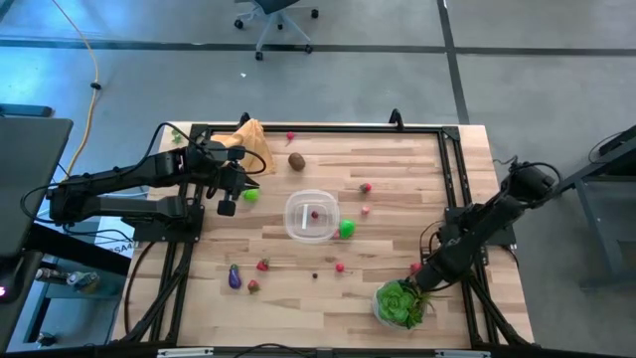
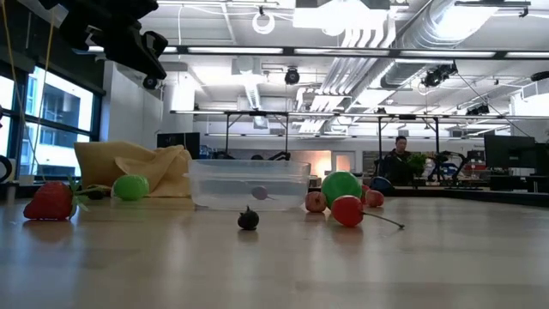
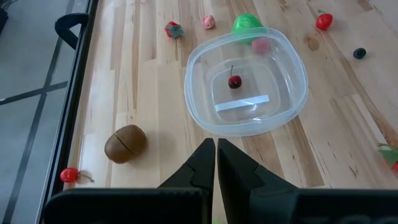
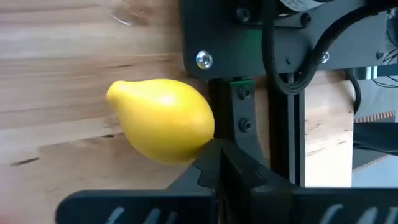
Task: Pick and placing Produce into tupperware
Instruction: Put the lemon into the transparent bin
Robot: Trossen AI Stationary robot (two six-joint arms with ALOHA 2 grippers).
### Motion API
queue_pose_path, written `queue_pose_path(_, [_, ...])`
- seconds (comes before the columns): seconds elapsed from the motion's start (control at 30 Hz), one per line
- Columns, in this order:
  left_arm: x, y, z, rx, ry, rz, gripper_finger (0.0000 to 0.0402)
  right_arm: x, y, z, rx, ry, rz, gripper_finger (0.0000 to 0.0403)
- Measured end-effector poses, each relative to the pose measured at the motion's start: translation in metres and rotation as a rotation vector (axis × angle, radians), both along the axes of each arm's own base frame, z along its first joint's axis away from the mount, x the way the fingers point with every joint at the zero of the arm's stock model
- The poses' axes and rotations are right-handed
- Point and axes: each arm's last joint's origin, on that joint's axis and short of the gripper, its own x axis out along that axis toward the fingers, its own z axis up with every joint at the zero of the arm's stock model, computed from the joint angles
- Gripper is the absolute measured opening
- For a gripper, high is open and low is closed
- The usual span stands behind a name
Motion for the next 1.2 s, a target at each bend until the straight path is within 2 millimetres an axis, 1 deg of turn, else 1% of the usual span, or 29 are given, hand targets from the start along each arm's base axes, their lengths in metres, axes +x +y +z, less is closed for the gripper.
queue_pose_path(0.23, [0.000, 0.000, 0.000, 0.000, 0.000, 0.000, 0.0010, 0.004, -0.004, -0.015, 0.003, -0.103, 0.027, 0.0000])
queue_pose_path(0.43, [0.000, 0.000, 0.000, 0.000, 0.000, 0.000, 0.0010, 0.009, -0.012, -0.015, -0.046, -0.130, 0.040, 0.0000])
queue_pose_path(0.67, [0.000, 0.000, 0.000, 0.000, 0.000, 0.000, 0.0010, 0.019, -0.028, -0.013, -0.132, -0.153, 0.049, 0.0000])
queue_pose_path(0.93, [0.000, 0.000, 0.000, 0.000, 0.000, 0.000, 0.0010, 0.035, -0.048, -0.015, -0.150, -0.196, 0.116, 0.0000])
queue_pose_path(1.2, [0.000, 0.000, 0.000, 0.000, 0.000, 0.000, 0.0010, 0.044, -0.062, -0.015, -0.156, -0.207, 0.164, 0.0000])
